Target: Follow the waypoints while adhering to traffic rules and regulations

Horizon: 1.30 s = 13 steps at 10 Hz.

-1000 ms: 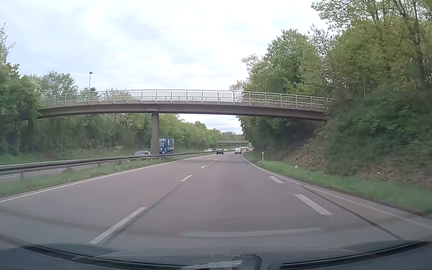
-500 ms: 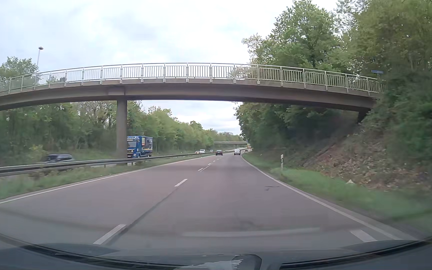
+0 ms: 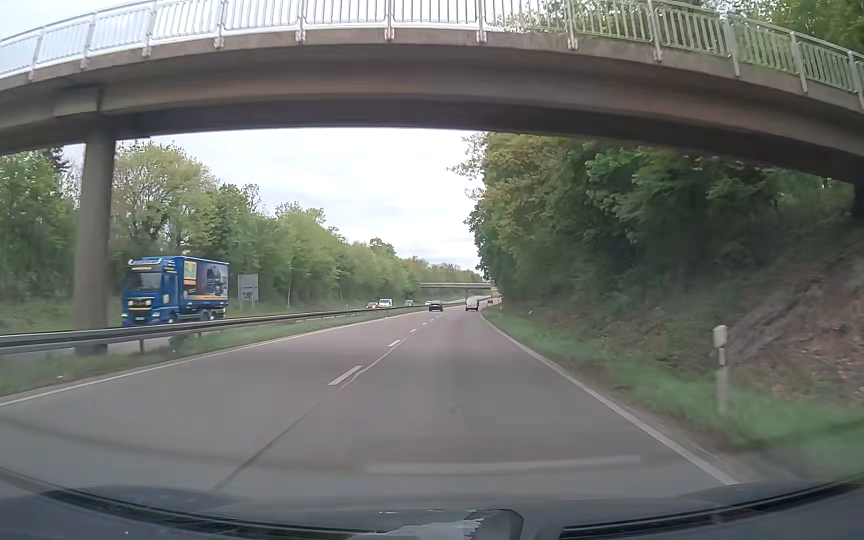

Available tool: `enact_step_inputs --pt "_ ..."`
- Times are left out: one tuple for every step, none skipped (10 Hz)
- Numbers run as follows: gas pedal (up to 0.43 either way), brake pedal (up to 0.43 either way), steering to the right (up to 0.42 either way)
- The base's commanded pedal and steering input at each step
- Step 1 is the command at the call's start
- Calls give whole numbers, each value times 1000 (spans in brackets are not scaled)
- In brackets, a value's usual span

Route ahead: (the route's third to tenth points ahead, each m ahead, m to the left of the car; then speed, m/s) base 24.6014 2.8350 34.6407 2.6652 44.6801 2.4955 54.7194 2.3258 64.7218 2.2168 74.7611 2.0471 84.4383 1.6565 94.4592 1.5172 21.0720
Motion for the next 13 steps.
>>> enact_step_inputs --pt "110 0 3" --pt "110 0 3" --pt "98 0 3" --pt "87 0 3" --pt "87 0 3" --pt "87 0 3" --pt "79 0 3" --pt "79 0 3" --pt "79 0 3" --pt "79 0 3" --pt "79 0 3" --pt "79 0 3" --pt "79 0 3"
